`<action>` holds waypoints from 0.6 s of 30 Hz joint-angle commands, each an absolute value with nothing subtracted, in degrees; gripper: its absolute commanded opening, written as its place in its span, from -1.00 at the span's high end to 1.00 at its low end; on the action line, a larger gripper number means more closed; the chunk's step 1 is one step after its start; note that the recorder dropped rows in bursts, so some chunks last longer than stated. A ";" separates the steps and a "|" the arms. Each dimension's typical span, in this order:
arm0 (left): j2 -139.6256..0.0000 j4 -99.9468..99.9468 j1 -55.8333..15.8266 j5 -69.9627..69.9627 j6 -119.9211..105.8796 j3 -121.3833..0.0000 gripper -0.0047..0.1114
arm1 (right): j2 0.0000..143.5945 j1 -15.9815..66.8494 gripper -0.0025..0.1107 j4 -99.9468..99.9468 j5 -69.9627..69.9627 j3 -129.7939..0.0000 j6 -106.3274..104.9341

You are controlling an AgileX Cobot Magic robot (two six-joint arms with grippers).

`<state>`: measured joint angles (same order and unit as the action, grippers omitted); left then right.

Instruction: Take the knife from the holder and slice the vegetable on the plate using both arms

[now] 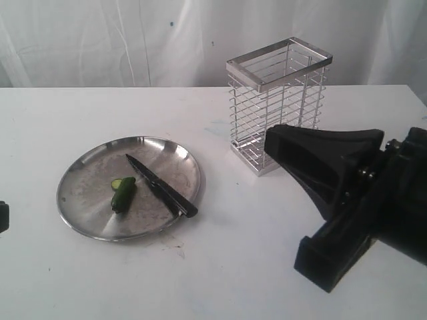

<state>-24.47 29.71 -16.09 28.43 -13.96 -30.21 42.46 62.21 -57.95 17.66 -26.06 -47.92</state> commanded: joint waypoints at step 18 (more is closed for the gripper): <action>-24.10 30.64 -16.09 29.58 -13.71 -29.86 0.92 | 33.49 48.13 0.96 -57.02 -3.88 -23.06 -50.95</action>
